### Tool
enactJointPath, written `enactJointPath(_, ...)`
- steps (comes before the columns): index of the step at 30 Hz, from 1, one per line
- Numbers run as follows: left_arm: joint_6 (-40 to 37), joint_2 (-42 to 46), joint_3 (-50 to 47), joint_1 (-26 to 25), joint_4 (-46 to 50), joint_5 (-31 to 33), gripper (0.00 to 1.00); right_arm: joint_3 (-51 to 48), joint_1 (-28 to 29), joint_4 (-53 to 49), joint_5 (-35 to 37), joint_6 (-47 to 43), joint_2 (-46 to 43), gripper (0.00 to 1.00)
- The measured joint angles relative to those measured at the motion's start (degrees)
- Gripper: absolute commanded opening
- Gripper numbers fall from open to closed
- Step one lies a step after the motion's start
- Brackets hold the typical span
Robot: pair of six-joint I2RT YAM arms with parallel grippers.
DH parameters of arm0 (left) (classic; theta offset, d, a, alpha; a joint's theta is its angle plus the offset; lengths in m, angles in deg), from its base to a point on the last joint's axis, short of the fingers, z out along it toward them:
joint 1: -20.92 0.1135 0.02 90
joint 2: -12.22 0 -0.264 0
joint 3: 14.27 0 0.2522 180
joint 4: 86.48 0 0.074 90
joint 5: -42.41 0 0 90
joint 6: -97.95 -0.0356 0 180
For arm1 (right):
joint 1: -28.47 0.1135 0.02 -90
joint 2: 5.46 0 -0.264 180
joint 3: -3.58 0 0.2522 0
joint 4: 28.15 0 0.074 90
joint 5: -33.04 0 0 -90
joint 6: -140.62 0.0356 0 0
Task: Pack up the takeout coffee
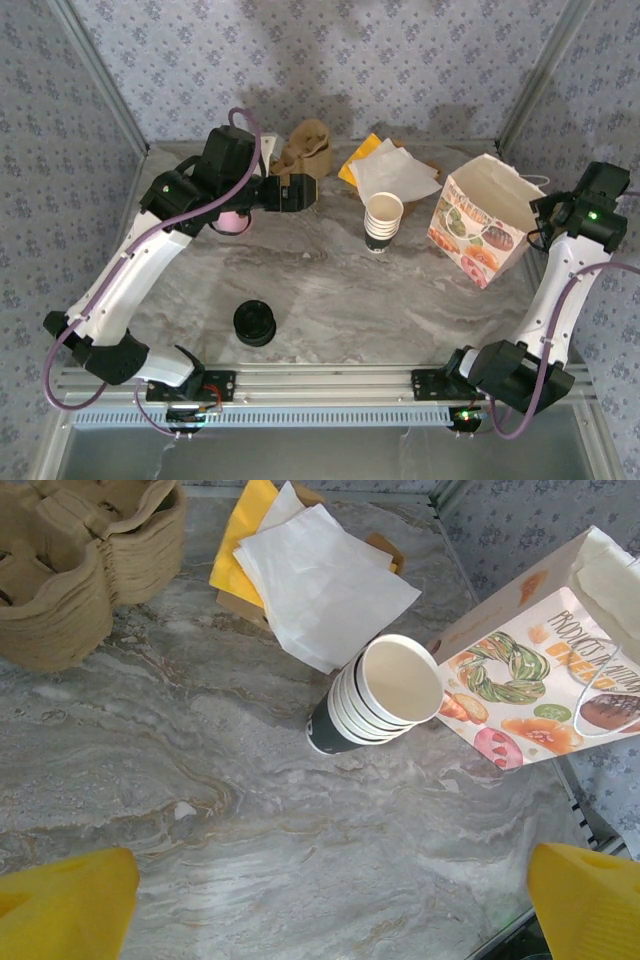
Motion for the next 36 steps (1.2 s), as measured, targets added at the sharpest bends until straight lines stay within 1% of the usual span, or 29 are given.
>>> enactJointPath(3,0.2,0.0,0.7,0.0,1.4,1.5,0.99,4.5,3.3,-1.4,5.1,-1.5,-1.5,0.67)
enactJointPath(5,0.6,0.0,1.9,0.0,3.1,3.0,0.99,9.0,7.6,-2.3,9.0,-2.6,-2.8,0.65)
enactJointPath(7,1.0,0.0,3.3,0.1,5.0,4.6,0.99,14.1,13.9,-2.4,12.7,-4.0,-3.8,0.64)
enactJointPath(8,1.3,0.0,3.9,0.2,6.1,5.6,0.99,16.7,18.4,-2.4,14.1,-4.8,-4.2,0.64)
enactJointPath(11,2.1,0.3,4.7,1.2,9.8,8.0,0.99,22.5,34.6,-2.5,17.0,-8.1,-3.3,0.63)
enactJointPath(13,2.8,0.8,4.7,2.6,12.9,9.4,0.99,25.7,45.7,-3.7,18.1,-10.7,-0.9,0.62)
enactJointPath(16,3.9,2.3,2.8,5.4,15.2,10.1,0.99,29.6,56.5,-7.3,18.4,-13.8,6.0,0.62)
enactJointPath(18,4.6,4.0,0.2,7.3,16.2,10.1,0.99,30.6,59.9,-9.6,17.2,-15.1,11.4,0.61)
enactJointPath(21,5.2,6.5,-4.5,9.6,16.5,9.0,0.99,30.0,61.5,-12.7,14.6,-16.5,20.3,0.58)
enactJointPath(25,5.6,7.0,-8.8,9.9,16.2,6.3,0.94,28.0,61.5,-16.7,12.2,-17.3,29.0,0.55)
enactJointPath(29,5.6,6.3,-11.8,9.9,15.6,3.6,0.91,26.0,60.1,-18.3,11.5,-17.5,31.3,0.52)
enactJointPath(34,5.6,5.4,-14.1,9.9,13.9,1.7,0.9,24.7,55.9,-17.7,10.9,-17.5,31.4,0.48)
enactJointPath(36,5.6,5.2,-14.5,9.9,13.4,1.1,0.87,24.0,54.4,-17.0,10.2,-17.4,31.7,0.46)
